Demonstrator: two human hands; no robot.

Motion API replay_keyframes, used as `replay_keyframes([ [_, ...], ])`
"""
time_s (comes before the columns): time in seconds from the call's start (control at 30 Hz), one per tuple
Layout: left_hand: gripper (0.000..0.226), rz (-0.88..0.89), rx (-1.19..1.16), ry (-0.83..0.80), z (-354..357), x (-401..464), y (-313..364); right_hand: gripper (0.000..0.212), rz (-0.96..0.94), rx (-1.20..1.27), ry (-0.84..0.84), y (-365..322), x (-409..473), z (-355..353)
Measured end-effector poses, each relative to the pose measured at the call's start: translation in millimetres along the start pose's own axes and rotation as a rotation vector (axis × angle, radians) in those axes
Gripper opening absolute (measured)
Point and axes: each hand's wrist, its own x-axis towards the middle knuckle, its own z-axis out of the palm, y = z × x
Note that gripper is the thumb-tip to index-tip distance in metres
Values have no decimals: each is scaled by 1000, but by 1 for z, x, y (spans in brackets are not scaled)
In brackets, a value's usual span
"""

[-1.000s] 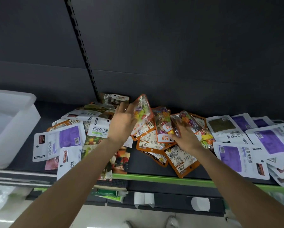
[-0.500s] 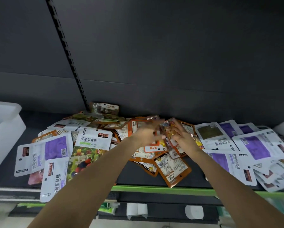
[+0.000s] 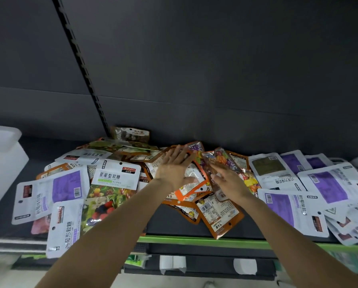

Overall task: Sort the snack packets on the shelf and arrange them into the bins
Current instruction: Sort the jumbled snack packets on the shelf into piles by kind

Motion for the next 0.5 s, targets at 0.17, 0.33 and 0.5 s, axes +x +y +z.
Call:
replay_keyframes([
  [0.17,90,5,-85,6,-14,22,17,53,-32,-59,-25,-7,3,-6],
  [0.33,64,176,-118,248,-12,-24,-7,64,31,-255,-68,-6,8,14],
  [0.5,67,180,60,47,6,-35,-29,87,-23,-400,-62,-19,6,26],
])
